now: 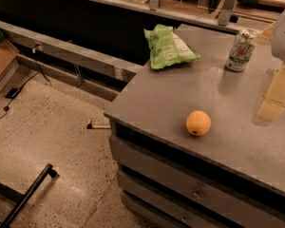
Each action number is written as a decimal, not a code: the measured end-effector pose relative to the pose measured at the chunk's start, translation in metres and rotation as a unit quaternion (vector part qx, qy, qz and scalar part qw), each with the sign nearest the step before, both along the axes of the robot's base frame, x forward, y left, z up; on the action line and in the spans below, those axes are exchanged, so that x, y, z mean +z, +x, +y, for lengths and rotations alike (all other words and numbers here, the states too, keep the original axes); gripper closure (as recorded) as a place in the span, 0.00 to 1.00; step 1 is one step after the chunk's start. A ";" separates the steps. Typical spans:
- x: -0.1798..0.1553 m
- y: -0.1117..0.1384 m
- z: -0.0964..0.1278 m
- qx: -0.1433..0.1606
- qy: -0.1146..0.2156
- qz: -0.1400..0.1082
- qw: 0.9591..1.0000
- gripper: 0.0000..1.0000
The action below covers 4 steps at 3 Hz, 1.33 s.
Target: Move orange near green rice chip bag
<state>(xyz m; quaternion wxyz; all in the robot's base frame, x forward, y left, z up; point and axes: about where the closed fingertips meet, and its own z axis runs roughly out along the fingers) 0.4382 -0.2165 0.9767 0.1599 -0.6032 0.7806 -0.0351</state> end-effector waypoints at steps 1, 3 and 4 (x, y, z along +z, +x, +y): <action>0.000 0.000 0.000 0.000 0.000 0.000 1.000 0.00; -0.025 0.015 0.017 0.008 -0.005 0.013 1.000 0.00; -0.067 0.025 0.028 0.012 0.005 0.048 0.999 0.00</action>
Offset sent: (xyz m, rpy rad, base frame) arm 0.0145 0.0193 -0.0246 -0.0140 0.0345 0.0238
